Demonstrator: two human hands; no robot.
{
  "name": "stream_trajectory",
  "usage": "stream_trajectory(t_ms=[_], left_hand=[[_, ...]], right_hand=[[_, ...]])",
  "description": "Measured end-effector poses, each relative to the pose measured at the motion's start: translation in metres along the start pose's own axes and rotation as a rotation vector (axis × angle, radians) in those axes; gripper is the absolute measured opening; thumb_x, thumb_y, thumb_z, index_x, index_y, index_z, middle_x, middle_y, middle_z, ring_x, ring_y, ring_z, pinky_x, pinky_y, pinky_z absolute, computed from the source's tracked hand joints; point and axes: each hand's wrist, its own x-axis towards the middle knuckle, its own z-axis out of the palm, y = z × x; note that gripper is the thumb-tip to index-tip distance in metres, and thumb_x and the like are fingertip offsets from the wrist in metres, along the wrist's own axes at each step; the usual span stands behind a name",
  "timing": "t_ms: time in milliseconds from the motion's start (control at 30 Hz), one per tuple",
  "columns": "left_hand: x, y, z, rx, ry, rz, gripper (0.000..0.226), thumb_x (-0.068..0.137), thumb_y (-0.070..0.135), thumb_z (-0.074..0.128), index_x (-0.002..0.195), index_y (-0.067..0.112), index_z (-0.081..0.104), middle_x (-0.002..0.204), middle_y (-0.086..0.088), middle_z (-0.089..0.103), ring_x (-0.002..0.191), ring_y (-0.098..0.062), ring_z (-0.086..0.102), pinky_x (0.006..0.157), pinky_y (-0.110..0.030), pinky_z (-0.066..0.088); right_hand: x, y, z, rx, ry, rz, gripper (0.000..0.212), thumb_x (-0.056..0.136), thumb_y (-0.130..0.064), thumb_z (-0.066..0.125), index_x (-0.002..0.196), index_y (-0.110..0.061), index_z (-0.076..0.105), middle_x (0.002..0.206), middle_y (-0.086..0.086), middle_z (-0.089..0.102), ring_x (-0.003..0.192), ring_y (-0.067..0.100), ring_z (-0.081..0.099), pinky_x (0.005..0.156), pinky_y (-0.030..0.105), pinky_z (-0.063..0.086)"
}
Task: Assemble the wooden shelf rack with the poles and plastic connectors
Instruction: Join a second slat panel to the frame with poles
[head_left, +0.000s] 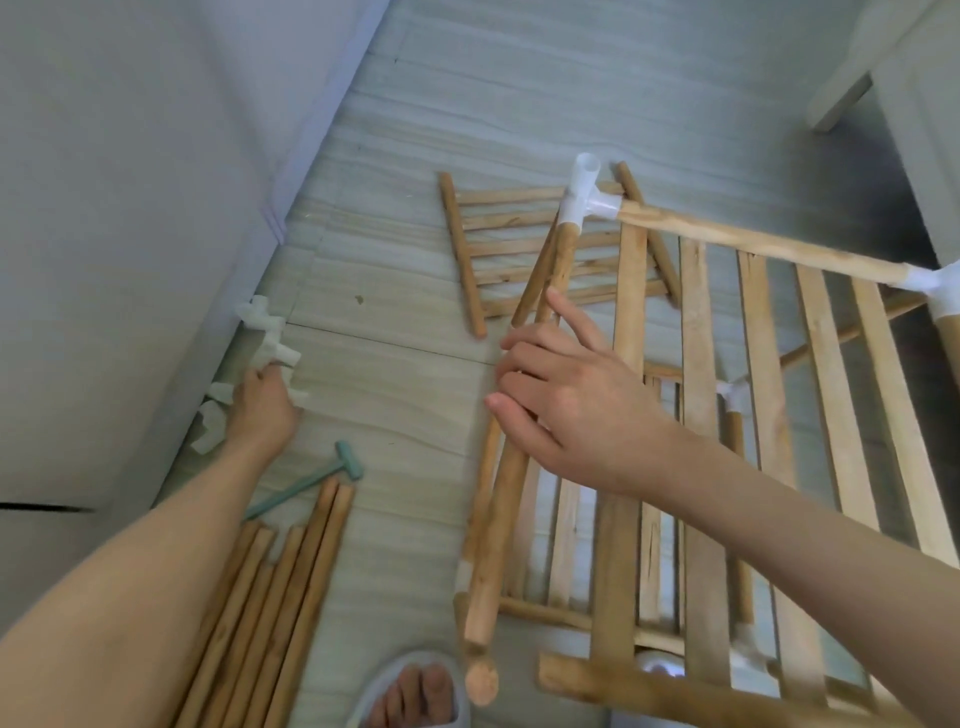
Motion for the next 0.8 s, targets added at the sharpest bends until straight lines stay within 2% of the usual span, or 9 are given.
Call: stream_trajectory(t_ms=[100, 233, 333, 400, 467, 567, 600, 700, 800], left_hand=[[-0.003, -0.003, 0.006, -0.093, 0.058, 0.033, 0.030, 0.089, 0.000, 0.050, 0.118, -0.004, 0.052, 0.121, -0.030, 0.048, 0.110, -0.044, 0.048, 0.090, -0.048, 0.039], [-0.016, 0.003, 0.001, -0.176, 0.053, 0.079, 0.025, 0.087, 0.007, 0.056, 0.110, -0.003, 0.058, 0.111, -0.025, 0.057, 0.103, -0.039, 0.053, 0.081, -0.040, 0.041], [-0.040, 0.015, -0.011, -0.354, 0.069, 0.055, 0.019, 0.084, 0.012, 0.062, 0.100, 0.002, 0.056, 0.095, -0.013, 0.055, 0.091, -0.031, 0.054, 0.067, -0.031, 0.036], [-0.065, 0.023, -0.023, -0.495, 0.064, 0.036, 0.019, 0.083, 0.014, 0.064, 0.094, 0.008, 0.050, 0.089, -0.005, 0.052, 0.079, -0.020, 0.050, 0.056, -0.024, 0.031], [-0.094, 0.031, -0.037, -0.634, 0.034, 0.040, 0.021, 0.081, 0.014, 0.066, 0.092, 0.010, 0.049, 0.087, -0.001, 0.053, 0.077, -0.018, 0.051, 0.057, -0.023, 0.035], [-0.143, 0.042, -0.063, -0.892, -0.063, 0.059, 0.020, 0.082, 0.008, 0.067, 0.086, 0.014, 0.049, 0.090, -0.003, 0.059, 0.083, -0.022, 0.061, 0.074, -0.037, 0.052], [-0.160, 0.046, -0.072, -0.992, -0.099, 0.076, 0.019, 0.083, 0.006, 0.066, 0.085, 0.014, 0.049, 0.093, -0.005, 0.063, 0.082, -0.021, 0.065, 0.075, -0.036, 0.055], [-0.209, 0.058, -0.104, -1.224, -0.175, 0.151, 0.014, 0.086, 0.002, 0.063, 0.087, 0.009, 0.051, 0.095, -0.013, 0.067, 0.076, -0.019, 0.069, 0.067, -0.025, 0.057], [-0.250, 0.071, -0.130, -1.296, -0.214, 0.228, 0.012, 0.087, 0.000, 0.061, 0.089, 0.008, 0.051, 0.094, -0.016, 0.066, 0.072, -0.016, 0.068, 0.064, -0.020, 0.055]], right_hand=[[0.001, 0.000, 0.002, -0.007, 0.010, -0.001, 0.042, 0.095, -0.028, 0.039, 0.076, -0.008, 0.071, 0.080, 0.003, 0.066, 0.099, 0.021, 0.062, 0.113, 0.052, 0.023], [0.001, -0.004, -0.001, 0.000, -0.014, 0.014, 0.042, 0.095, -0.026, 0.039, 0.079, -0.006, 0.073, 0.085, 0.005, 0.068, 0.105, 0.024, 0.061, 0.112, 0.053, 0.025], [-0.002, -0.010, -0.008, 0.057, -0.062, 0.072, 0.042, 0.094, -0.028, 0.036, 0.090, -0.007, 0.072, 0.106, 0.009, 0.068, 0.122, 0.025, 0.053, 0.113, 0.053, 0.023], [-0.007, -0.017, -0.018, 0.109, -0.135, 0.128, 0.042, 0.095, -0.033, 0.034, 0.108, -0.011, 0.067, 0.127, 0.009, 0.059, 0.134, 0.023, 0.040, 0.117, 0.048, 0.015], [-0.016, -0.022, -0.029, 0.131, -0.176, 0.146, 0.038, 0.097, -0.032, 0.039, 0.124, -0.014, 0.058, 0.141, 0.007, 0.047, 0.139, 0.021, 0.030, 0.118, 0.042, 0.009], [-0.032, -0.031, -0.052, 0.141, -0.207, 0.176, 0.038, 0.098, -0.029, 0.044, 0.133, -0.016, 0.051, 0.145, 0.005, 0.042, 0.140, 0.019, 0.029, 0.117, 0.041, 0.015], [-0.037, -0.035, -0.060, 0.138, -0.233, 0.188, 0.039, 0.098, -0.029, 0.043, 0.134, -0.016, 0.049, 0.144, 0.005, 0.043, 0.138, 0.020, 0.031, 0.115, 0.041, 0.020], [-0.049, -0.046, -0.084, 0.156, -0.362, 0.246, 0.040, 0.098, -0.031, 0.040, 0.136, -0.018, 0.045, 0.140, 0.006, 0.046, 0.131, 0.022, 0.040, 0.108, 0.039, 0.032], [-0.055, -0.060, -0.110, 0.263, -0.433, 0.326, 0.041, 0.098, -0.032, 0.043, 0.136, -0.019, 0.045, 0.136, 0.006, 0.051, 0.123, 0.021, 0.049, 0.103, 0.037, 0.038]])
